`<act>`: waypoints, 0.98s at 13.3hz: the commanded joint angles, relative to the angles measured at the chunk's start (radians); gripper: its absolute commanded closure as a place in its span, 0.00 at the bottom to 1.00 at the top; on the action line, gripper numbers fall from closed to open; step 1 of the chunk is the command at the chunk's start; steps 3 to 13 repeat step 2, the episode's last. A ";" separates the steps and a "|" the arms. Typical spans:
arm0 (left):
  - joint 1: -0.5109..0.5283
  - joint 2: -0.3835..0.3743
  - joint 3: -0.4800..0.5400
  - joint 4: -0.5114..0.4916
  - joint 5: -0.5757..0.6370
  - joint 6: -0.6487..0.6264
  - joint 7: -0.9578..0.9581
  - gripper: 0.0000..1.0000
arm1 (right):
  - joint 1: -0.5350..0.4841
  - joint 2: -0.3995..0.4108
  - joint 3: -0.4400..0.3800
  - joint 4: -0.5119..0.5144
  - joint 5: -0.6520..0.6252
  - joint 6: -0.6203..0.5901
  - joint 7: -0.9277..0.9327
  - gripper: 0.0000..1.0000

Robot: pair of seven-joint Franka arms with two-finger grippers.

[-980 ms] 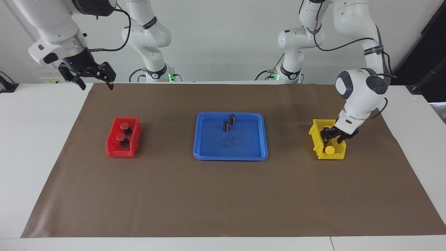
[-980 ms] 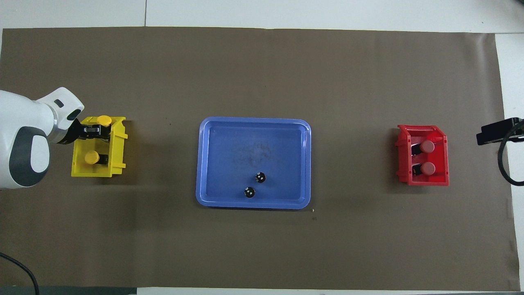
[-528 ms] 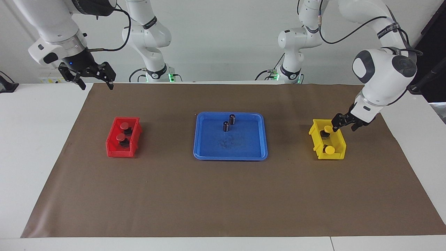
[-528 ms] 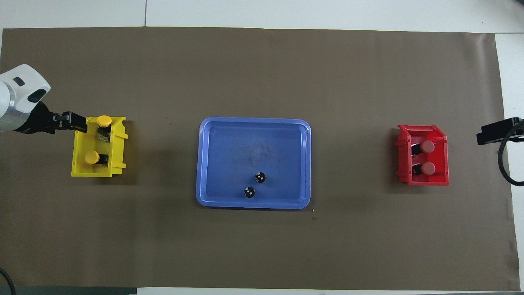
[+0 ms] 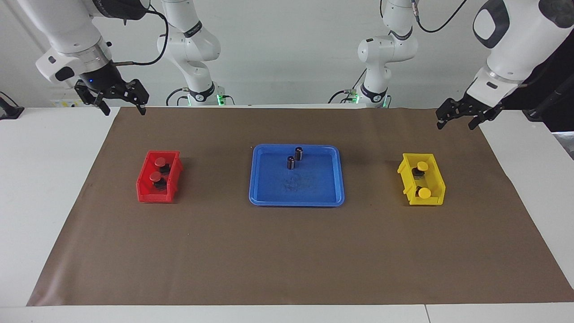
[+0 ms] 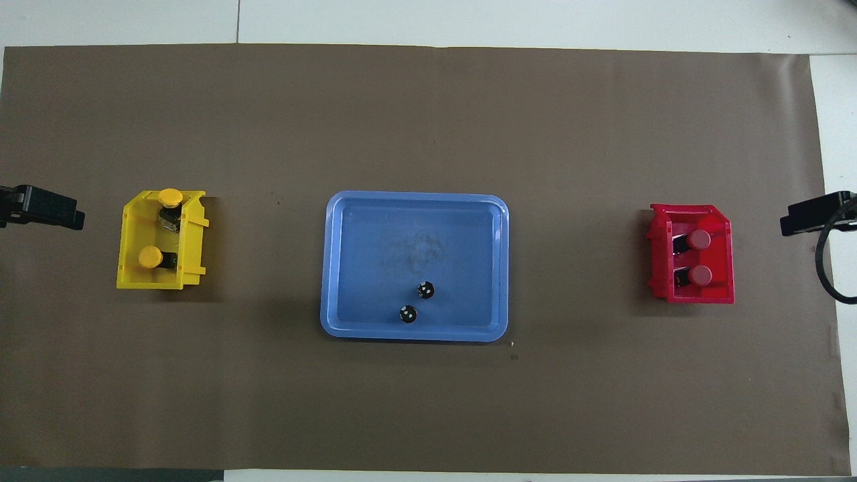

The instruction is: Sort red and yellow buttons by color

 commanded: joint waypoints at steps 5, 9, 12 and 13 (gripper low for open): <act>-0.010 0.026 -0.026 0.083 -0.010 -0.057 0.009 0.00 | -0.007 0.015 0.007 0.024 0.011 -0.015 0.014 0.01; -0.010 0.026 -0.026 0.083 -0.010 -0.057 0.009 0.00 | -0.007 0.015 0.007 0.024 0.011 -0.015 0.014 0.01; -0.010 0.026 -0.026 0.083 -0.010 -0.057 0.009 0.00 | -0.007 0.015 0.007 0.024 0.011 -0.015 0.014 0.01; -0.010 0.026 -0.026 0.083 -0.010 -0.057 0.009 0.00 | -0.007 0.015 0.007 0.024 0.011 -0.015 0.014 0.01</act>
